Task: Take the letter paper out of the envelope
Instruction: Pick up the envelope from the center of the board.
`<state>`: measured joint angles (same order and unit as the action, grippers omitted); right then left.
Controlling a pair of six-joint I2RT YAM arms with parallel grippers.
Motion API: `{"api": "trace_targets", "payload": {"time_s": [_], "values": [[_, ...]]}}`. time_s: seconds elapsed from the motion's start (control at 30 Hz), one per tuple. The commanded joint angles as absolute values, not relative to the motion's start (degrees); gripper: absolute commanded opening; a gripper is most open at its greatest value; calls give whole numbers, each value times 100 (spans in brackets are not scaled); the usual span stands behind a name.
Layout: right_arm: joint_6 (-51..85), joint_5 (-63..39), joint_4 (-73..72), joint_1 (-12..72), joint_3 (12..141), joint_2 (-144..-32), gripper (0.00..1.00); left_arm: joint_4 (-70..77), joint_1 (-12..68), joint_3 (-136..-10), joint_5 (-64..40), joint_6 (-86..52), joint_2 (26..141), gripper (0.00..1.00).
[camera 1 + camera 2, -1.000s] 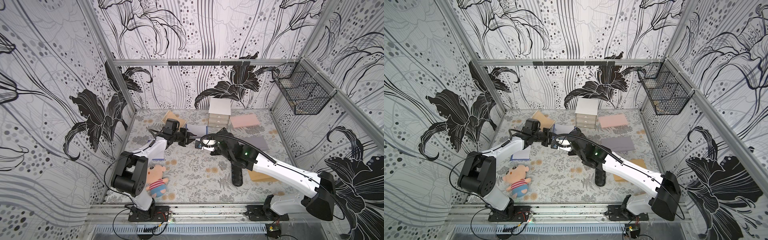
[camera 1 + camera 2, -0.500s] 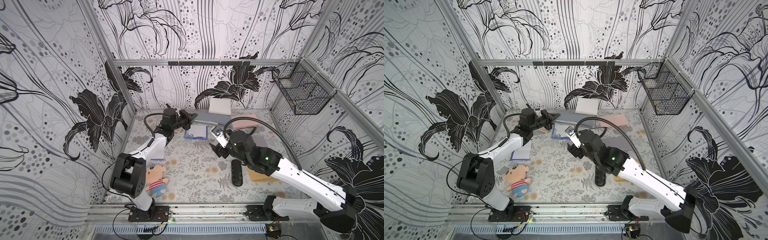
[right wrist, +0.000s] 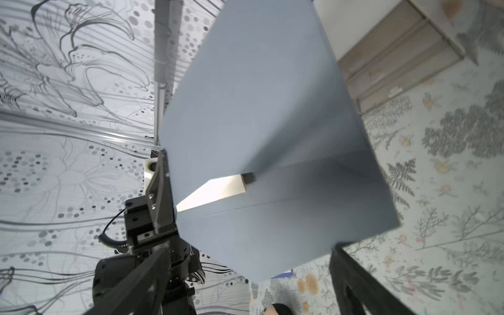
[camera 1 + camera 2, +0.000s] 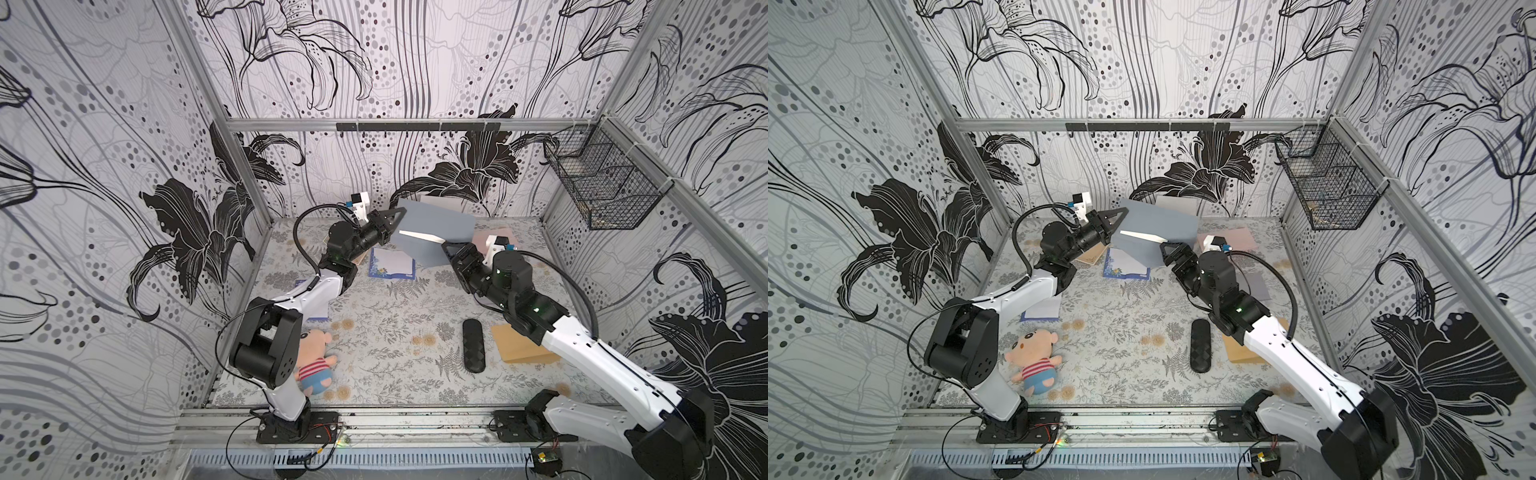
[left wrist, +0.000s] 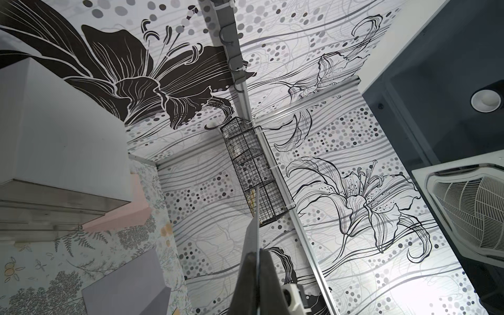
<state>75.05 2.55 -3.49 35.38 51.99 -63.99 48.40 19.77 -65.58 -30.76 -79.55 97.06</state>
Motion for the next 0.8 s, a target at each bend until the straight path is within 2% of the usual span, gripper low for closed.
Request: {"api": "trace_targets", "payload": {"time_s": [0.0,0.23,0.33,0.6,0.77], "values": [[8579,494,-1278,3532,5019,-6182,95,5552,2089,-6471,-2828,-8075,9704,0],[8851,325,-1241,3541,4882,-6179,94,5409,2109,-6403,-2597,-8139,9572,0],[8932,518,-1966,3533,4577,-6220,92,5379,2117,-6467,-2552,-8257,9618,0],[8863,553,-2693,3533,4724,-6670,70,5498,2249,-6300,-2332,-8575,9738,0],[8789,587,-2715,3504,4877,-6808,53,5603,2328,-6094,-2202,-8668,9725,0]]}}
